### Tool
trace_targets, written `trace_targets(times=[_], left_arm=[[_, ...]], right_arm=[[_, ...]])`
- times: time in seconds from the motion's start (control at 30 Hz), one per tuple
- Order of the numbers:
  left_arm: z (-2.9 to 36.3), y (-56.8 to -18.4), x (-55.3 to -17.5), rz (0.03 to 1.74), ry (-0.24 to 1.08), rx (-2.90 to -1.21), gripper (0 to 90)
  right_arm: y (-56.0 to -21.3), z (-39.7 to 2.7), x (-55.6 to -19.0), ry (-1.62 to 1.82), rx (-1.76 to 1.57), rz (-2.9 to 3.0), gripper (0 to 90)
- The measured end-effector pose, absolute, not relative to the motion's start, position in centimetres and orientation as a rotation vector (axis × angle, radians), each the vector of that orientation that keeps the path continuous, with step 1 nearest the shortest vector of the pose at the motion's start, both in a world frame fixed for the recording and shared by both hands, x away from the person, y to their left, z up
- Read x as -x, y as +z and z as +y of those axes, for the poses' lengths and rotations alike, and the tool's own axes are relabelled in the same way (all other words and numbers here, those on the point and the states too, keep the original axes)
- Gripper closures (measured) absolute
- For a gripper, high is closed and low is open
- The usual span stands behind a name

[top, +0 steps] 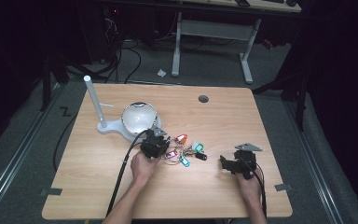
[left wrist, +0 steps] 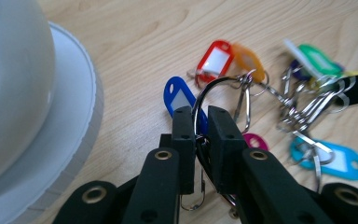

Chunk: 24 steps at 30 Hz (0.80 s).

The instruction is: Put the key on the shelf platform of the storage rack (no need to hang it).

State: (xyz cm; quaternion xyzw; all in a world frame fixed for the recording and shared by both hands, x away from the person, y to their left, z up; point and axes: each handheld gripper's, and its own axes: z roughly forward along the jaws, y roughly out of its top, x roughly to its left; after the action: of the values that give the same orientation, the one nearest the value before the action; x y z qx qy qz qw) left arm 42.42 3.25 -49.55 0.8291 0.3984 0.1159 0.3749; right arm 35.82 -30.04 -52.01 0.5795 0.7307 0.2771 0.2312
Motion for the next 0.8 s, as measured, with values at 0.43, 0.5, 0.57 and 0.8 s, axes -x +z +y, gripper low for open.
trace_targets(times=[0.43, 0.5, 0.57, 0.8], left_arm=[[4.8, -46.7, -41.2, 0.953, 0.221, -2.006, 82.8], [5.1, -46.4, -41.1, 0.95, 0.199, -1.99, 82.8], [5.3, -46.3, -41.1, 0.949, 0.181, -1.98, 82.9], [5.8, -44.6, -41.0, 0.922, 0.178, -1.974, 83.0]], right_arm=[[-52.0, -30.0, -35.8, 0.762, -1.594, 2.009, 15.4], [-52.0, -30.0, -35.8, 0.762, -1.593, 2.009, 15.3], [-52.0, -30.0, -35.8, 0.762, -1.594, 2.009, 15.4], [-52.0, -30.0, -35.8, 0.762, -1.593, 2.009, 15.3]])
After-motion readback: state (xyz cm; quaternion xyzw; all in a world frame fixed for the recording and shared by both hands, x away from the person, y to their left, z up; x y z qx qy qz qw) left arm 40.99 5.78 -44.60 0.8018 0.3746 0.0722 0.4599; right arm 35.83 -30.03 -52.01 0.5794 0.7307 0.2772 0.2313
